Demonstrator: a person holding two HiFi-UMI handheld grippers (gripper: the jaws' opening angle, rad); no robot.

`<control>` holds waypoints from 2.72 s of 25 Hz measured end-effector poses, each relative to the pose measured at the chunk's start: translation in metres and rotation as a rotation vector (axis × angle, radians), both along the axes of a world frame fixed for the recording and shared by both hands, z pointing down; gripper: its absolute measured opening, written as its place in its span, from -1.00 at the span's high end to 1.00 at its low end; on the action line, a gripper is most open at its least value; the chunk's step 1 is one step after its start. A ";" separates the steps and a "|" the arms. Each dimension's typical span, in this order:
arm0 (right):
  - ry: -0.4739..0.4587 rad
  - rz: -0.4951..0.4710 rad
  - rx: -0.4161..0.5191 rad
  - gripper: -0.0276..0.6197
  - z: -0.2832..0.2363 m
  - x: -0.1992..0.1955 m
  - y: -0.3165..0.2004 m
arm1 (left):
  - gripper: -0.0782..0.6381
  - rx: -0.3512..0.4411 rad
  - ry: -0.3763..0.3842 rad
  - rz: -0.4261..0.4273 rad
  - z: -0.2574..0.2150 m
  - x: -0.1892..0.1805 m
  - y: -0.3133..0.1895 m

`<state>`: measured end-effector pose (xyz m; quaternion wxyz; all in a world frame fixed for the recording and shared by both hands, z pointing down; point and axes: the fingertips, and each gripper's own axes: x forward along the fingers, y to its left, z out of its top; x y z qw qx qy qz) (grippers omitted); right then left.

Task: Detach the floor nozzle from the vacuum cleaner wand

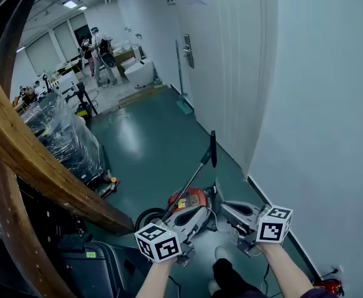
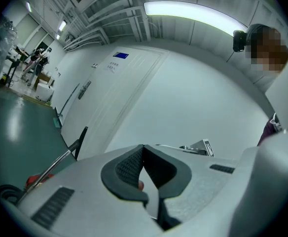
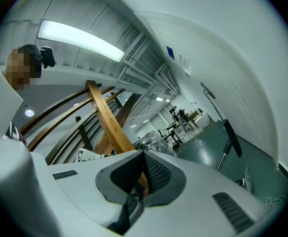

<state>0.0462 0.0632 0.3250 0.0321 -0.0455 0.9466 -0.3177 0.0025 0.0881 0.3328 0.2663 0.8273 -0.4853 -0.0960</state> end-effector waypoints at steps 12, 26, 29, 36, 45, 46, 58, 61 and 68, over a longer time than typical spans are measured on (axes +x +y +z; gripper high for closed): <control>0.009 0.016 -0.078 0.86 0.032 -0.038 -0.121 | 0.77 -0.055 0.002 0.008 0.026 -0.040 -0.120; 0.028 0.080 -0.165 0.86 0.067 -0.083 -0.189 | 0.77 -0.119 0.002 0.046 0.060 -0.092 -0.188; 0.042 0.127 -0.174 0.86 0.077 -0.097 -0.200 | 0.77 -0.133 0.013 0.086 0.071 -0.109 -0.199; 0.056 0.254 -0.185 0.86 0.097 -0.120 -0.220 | 0.77 -0.164 0.042 0.188 0.101 -0.144 -0.212; 0.077 0.304 -0.213 0.86 0.124 -0.126 -0.244 | 0.77 -0.200 0.059 0.215 0.130 -0.162 -0.238; 0.080 0.306 -0.219 0.86 0.131 -0.127 -0.249 | 0.77 -0.204 0.063 0.216 0.136 -0.163 -0.242; 0.071 0.327 -0.284 0.86 0.243 -0.138 -0.300 | 0.77 -0.202 0.080 0.280 0.244 -0.162 -0.288; 0.080 0.334 -0.309 0.86 0.270 -0.140 -0.306 | 0.77 -0.208 0.033 0.298 0.273 -0.165 -0.295; 0.089 0.341 -0.339 0.86 0.323 -0.144 -0.324 | 0.61 -0.245 -0.036 0.373 0.341 -0.178 -0.314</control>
